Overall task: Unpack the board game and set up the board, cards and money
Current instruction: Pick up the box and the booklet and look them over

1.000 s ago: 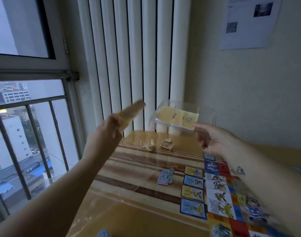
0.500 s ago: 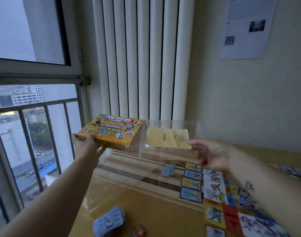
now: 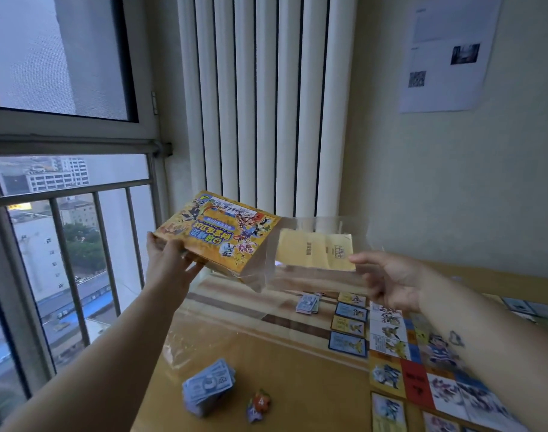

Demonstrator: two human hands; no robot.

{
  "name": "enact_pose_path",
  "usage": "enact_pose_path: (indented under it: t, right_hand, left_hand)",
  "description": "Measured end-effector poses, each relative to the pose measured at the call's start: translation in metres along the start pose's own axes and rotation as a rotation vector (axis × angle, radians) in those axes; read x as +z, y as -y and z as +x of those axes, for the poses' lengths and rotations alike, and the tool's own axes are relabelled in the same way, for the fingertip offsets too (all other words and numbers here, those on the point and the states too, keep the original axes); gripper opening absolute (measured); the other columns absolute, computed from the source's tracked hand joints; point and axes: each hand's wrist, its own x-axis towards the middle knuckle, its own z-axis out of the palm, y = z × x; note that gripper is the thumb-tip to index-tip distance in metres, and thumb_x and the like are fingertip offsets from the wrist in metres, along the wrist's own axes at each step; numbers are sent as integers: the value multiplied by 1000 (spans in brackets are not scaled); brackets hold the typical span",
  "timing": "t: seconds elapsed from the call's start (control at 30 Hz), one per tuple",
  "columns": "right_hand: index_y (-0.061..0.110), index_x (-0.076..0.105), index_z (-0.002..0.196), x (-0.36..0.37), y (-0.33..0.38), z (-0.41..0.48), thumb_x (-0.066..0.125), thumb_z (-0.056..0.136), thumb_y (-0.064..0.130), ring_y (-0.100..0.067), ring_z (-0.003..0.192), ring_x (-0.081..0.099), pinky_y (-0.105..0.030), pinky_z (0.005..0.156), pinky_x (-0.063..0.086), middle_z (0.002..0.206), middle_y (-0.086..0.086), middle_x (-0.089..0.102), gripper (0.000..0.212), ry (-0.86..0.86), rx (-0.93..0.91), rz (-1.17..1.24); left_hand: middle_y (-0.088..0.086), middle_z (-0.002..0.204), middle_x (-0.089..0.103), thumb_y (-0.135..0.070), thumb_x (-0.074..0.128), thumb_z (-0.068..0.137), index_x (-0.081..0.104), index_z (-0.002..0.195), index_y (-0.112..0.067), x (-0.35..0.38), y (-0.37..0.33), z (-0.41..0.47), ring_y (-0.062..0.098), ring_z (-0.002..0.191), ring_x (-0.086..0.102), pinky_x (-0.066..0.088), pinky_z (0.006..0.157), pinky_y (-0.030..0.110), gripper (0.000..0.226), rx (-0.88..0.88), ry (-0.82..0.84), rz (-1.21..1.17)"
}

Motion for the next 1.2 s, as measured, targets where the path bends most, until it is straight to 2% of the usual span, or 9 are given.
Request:
enact_pose_path:
  t: [0.13, 0.23, 0.4, 0.53, 0.7, 0.87, 0.93, 1.03, 1.2]
  right_hand:
    - [8, 66, 92, 4, -8, 2, 71, 77, 15, -3, 37, 45, -14, 37, 31, 71, -1, 63, 17, -80, -37, 15]
    - [10, 67, 88, 10, -12, -1, 72, 77, 14, -3, 38, 47, -16, 45, 32, 68, 0, 65, 13, -107, -66, 35]
    - [9, 68, 88, 19, -11, -10, 71, 78, 12, -5, 41, 48, -17, 47, 31, 56, 2, 66, 11, -74, -75, 43]
    - [7, 68, 91, 15, -8, -17, 70, 80, 11, -6, 43, 47, -17, 48, 31, 59, 0, 67, 12, -71, -88, 9]
    - [7, 69, 94, 10, -11, -17, 69, 80, 12, -5, 43, 47, -17, 45, 32, 63, 1, 67, 14, -66, -84, -5]
    - [9, 70, 90, -1, -10, -15, 70, 78, 16, -4, 42, 46, -16, 45, 33, 65, 2, 65, 14, -35, -54, -49]
    - [10, 70, 89, -3, -10, -13, 69, 78, 16, -3, 41, 46, -16, 43, 33, 65, 2, 66, 12, -37, -50, -48]
    - [9, 68, 91, -3, -11, -11, 69, 79, 16, -3, 39, 46, -15, 40, 32, 63, 2, 65, 13, -40, -29, -28]
    - [8, 68, 94, 0, -15, -10, 69, 80, 15, -2, 38, 46, -14, 38, 32, 67, 1, 65, 16, -27, -3, -13]
  left_hand:
    - [7, 102, 62, -2, 32, 95, 15, 148, -33, 7, 5, 0, 20, 88, 65, 54, 70, 38, 63, -11, -16, -7]
    - [4, 109, 61, -4, 28, 98, 11, 149, -37, 15, 7, -4, 16, 84, 63, 52, 67, 34, 63, 14, -33, 17]
    - [10, 124, 58, -12, 31, 101, 39, 140, -32, 33, 12, -14, 21, 92, 61, 50, 58, 30, 44, 8, -85, -12]
    - [7, 125, 52, -5, 50, 92, 22, 147, -36, 43, 16, -23, 17, 81, 60, 53, 54, 27, 69, -18, 52, 74]
    - [4, 125, 49, -9, 65, 86, 13, 148, -43, 58, 32, -47, 16, 87, 61, 48, 59, 27, 88, -126, 287, 206]
    - [7, 122, 55, -11, 65, 87, 42, 139, -20, 52, 30, -45, 14, 79, 56, 48, 58, 21, 58, 13, 162, 169]
    - [9, 104, 60, -15, 65, 88, 54, 128, -14, 49, 29, -43, 12, 73, 56, 47, 61, 23, 41, 60, 109, 218]
    - [7, 98, 61, -18, 65, 88, 61, 113, -16, 49, 30, -41, 12, 72, 57, 48, 63, 26, 25, 81, 118, 260]
    - [6, 112, 58, -29, 83, 62, 45, 111, -24, 51, 37, -36, 19, 98, 62, 53, 82, 37, 62, 122, 157, 366]
